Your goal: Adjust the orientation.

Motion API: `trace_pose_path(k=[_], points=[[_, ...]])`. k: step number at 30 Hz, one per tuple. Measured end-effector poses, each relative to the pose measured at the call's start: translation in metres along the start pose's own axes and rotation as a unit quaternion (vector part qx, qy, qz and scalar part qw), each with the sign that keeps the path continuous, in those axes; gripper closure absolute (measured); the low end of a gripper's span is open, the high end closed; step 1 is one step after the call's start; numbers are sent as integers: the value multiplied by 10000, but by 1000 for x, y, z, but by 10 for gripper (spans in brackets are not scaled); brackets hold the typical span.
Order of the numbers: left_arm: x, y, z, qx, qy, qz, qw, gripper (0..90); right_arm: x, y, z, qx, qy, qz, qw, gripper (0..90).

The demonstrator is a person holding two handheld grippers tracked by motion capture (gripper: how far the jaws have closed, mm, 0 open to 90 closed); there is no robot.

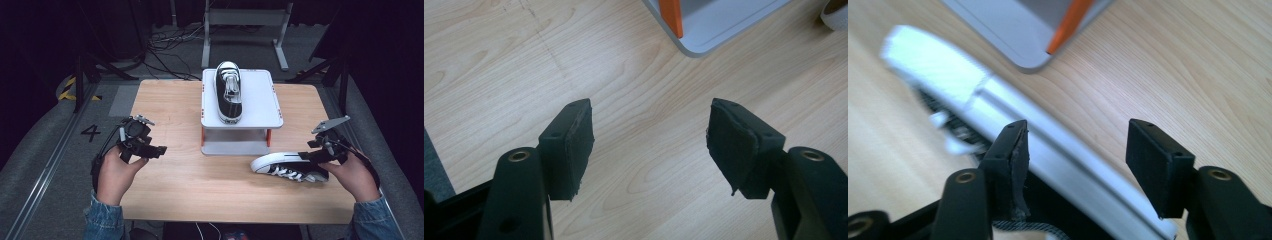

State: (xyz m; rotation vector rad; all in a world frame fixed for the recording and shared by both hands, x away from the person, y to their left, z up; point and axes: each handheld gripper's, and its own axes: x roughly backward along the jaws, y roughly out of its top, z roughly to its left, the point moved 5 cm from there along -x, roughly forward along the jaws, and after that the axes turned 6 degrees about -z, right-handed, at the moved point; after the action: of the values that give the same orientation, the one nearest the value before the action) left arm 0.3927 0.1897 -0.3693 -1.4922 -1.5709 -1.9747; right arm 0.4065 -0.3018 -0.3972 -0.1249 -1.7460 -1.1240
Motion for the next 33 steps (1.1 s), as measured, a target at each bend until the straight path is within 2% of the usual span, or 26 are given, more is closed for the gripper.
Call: trace_pose_path(k=[2, 4, 7, 8, 11, 13, 14, 15, 16, 19, 21, 23, 24, 26, 30, 32, 33], points=[[-2, 0, -1, 7, 2, 18, 10000, 359, 2, 0, 4, 131, 132, 17, 9998, 348], [-3, -1, -1, -4, -15, 57, 10000, 359, -1, -1, 10, 495, 246, 91, 9984, 319], [-3, -3, -2, 18, -16, 89, 10000, 358, -11, 2, 15, 916, 317, 139, 9952, 259], [-3, -5, -2, -3, 16, 87, 10000, 358, -15, 2, 18, 1011, 369, 238, 9939, 240], [2, -10, 0, 72, 22, 91, 9999, 358, -30, -1, 27, 1395, 484, 669, 9868, 148], [4, -13, 1, 133, 80, 75, 9999, 358, -36, -5, 34, 1731, 571, 932, 9788, 151], [6, -15, 3, 156, 79, 74, 9998, 358, -38, -7, 36, 1928, 627, 1027, 9738, 111], [8, -17, 3, 192, 93, 47, 9998, 358, -41, -8, 39, 2148, 570, 1087, 9689, 104], [8, -18, 4, 207, 103, 41, 9997, 357, -43, -7, 40, 2154, 630, 1107, 9682, 119], [9, -21, 4, 241, 111, 64, 9996, 358, -52, -3, 40, 2098, 656, 1067, 9697, 121], [10, -24, 4, 249, 117, 71, 9996, 358, -60, -4, 39, 2098, 701, 1177, 9681, 117], [10, -25, 5, 249, 103, 84, 9996, 356, -69, -7, 39, 2018, 714, 1248, 9688, 64], [11, -25, 5, 277, 116, 77, 9995, 356, -70, -7, 38, 1998, 742, 1298, 9684, 82], [11, -26, 6, 281, 120, 55, 9995, 357, -71, -10, 37, 1975, 808, 1453, 9661, 193], [7, -22, 5, 228, 48, 91, 9997, 357, -65, -9, 34, 1955, 675, 1431, 9679, 379], [5, -20, 4, 184, 22, 105, 9998, 357, -61, -8, 34, 1791, 722, 1410, 9710, 451], [3, -19, 3, 169, 9, 91, 9998, 357, -58, -8, 34, 1612, 786, 1447, 9731, 481]])
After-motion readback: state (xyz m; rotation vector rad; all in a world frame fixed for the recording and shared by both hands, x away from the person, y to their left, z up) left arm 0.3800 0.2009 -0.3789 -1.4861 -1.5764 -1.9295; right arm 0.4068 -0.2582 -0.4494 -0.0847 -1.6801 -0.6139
